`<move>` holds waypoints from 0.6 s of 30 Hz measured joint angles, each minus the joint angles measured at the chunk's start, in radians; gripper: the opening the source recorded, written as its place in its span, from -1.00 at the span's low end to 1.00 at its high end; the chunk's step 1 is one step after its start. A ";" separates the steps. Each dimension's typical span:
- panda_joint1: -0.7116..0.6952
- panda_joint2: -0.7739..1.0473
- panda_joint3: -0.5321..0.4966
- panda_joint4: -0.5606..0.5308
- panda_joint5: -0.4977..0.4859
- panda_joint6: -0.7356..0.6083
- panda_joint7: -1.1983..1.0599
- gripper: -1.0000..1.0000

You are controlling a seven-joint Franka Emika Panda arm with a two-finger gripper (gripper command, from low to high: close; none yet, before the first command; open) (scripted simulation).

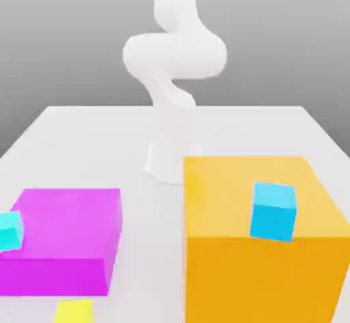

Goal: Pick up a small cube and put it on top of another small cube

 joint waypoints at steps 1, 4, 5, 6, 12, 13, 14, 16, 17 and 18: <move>0.008 0.039 -0.016 0.002 0.008 0.010 -0.018 0.00; 0.027 0.150 -0.061 0.006 0.034 0.038 -0.072 0.00; 0.033 0.187 -0.075 0.007 0.043 0.047 -0.091 0.00; 0.038 0.223 -0.088 0.009 0.053 0.057 -0.110 0.00; 0.055 0.441 -0.159 0.018 0.118 0.111 -0.226 0.00; 0.056 0.477 -0.168 0.019 0.130 0.120 -0.246 0.00; 0.056 0.514 -0.177 0.021 0.141 0.129 -0.265 0.00; 0.054 0.587 -0.192 0.024 0.162 0.147 -0.304 0.00; 0.048 0.623 -0.196 0.025 0.172 0.156 -0.322 0.00; 0.043 0.659 -0.200 0.027 0.181 0.165 -0.341 0.00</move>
